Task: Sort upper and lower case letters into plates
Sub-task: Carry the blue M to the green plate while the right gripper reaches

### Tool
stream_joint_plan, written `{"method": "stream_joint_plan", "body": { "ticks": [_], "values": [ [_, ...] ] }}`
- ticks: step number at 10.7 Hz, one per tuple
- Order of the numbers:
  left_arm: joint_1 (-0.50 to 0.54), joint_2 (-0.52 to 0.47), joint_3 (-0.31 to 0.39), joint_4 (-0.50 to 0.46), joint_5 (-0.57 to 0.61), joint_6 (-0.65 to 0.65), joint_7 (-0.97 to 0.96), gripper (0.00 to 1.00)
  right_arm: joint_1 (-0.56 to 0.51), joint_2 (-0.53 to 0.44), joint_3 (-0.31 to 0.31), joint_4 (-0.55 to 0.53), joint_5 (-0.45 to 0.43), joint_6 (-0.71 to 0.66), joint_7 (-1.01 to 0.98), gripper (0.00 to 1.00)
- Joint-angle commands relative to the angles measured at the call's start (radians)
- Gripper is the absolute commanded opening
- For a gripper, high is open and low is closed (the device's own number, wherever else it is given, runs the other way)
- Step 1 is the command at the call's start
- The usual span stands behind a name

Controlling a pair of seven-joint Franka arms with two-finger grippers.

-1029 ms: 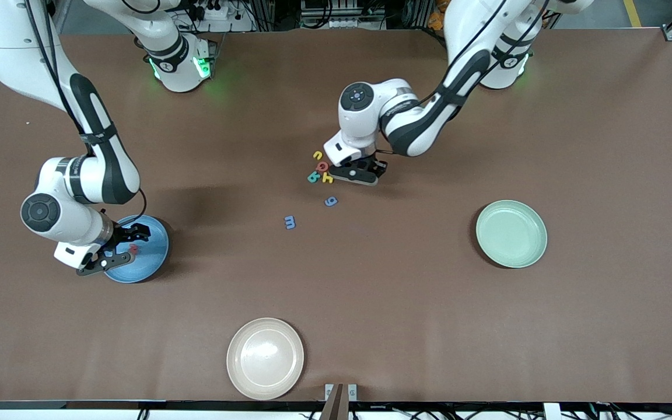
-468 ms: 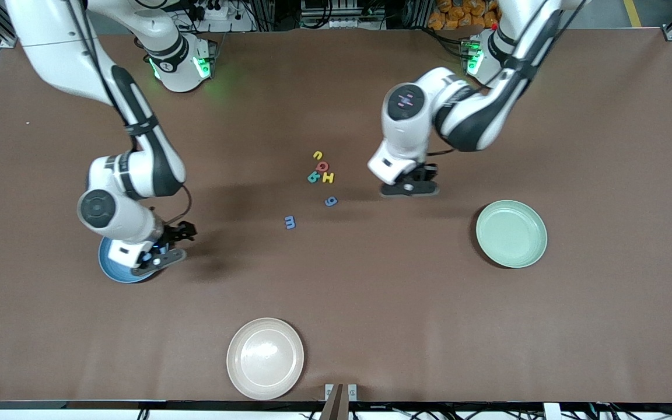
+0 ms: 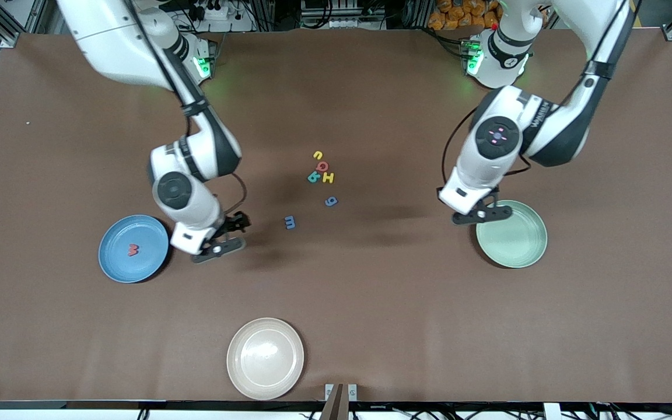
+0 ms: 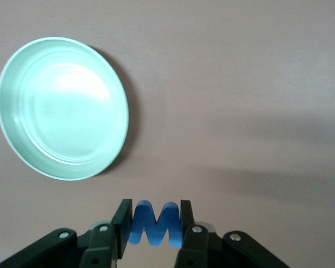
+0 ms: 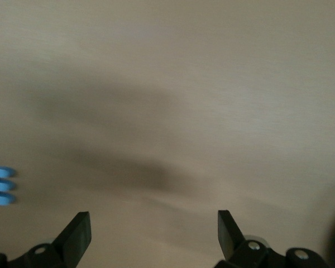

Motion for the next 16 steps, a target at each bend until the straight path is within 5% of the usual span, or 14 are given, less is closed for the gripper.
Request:
{"method": "stream_joint_plan", "body": {
  "ticks": [1, 4, 8, 14, 16],
  "values": [
    [0.064, -0.010, -0.009, -0.025, -0.028, -0.015, 0.054, 0.00, 0.042, 0.073, -0.007, 0.085, 0.018, -0.001, 0.023, 1.00],
    [0.168, 0.033, -0.009, -0.025, -0.026, -0.013, 0.148, 0.00, 0.105, 0.132, -0.007, 0.142, 0.032, -0.001, 0.137, 1.00],
    [0.268, 0.104, -0.009, -0.022, -0.018, 0.002, 0.262, 0.00, 0.157, 0.143, -0.009, 0.140, 0.159, 0.019, 0.182, 1.00],
    [0.285, 0.219, -0.005, 0.017, 0.028, 0.053, 0.268, 0.00, 0.205, 0.153, -0.009, 0.070, 0.159, 0.096, 0.247, 1.00],
    [0.285, 0.231, -0.005, 0.034, 0.032, 0.053, 0.268, 0.26, 0.208, 0.153, -0.009, 0.044, 0.159, 0.121, 0.251, 1.00]
  ]
}}
